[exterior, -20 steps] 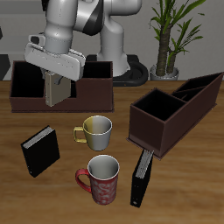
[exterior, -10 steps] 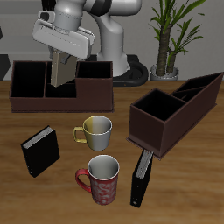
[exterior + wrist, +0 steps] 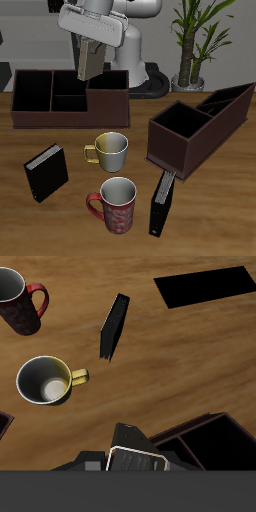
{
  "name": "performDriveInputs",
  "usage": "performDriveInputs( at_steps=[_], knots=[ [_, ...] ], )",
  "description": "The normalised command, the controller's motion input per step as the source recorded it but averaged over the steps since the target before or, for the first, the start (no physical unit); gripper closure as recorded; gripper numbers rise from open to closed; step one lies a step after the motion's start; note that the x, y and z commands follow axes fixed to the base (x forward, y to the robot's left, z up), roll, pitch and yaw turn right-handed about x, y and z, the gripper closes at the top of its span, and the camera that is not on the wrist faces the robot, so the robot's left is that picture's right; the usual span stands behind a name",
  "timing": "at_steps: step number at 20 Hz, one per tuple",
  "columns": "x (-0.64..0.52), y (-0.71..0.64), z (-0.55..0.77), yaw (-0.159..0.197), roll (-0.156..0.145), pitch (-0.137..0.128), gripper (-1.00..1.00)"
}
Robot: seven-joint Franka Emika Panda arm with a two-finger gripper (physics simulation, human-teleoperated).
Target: Place the yellow book into the left desk caddy's back compartment
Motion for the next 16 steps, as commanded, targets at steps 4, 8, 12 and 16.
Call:
performDriveInputs(
  at_steps=[4,8,12,16],
  knots=[
    [-0.35,0.73,0.26,0.026,0.072,-0.039,1.00],
    [-0.06,0.41,0.03,-0.038,0.008,0.017,1.00],
    [-0.03,0.40,-0.08,-0.049,0.008,0.011,1.00],
    [-0.10,0.54,-0.02,-0.053,0.045,0.015,1.00]
  ],
)
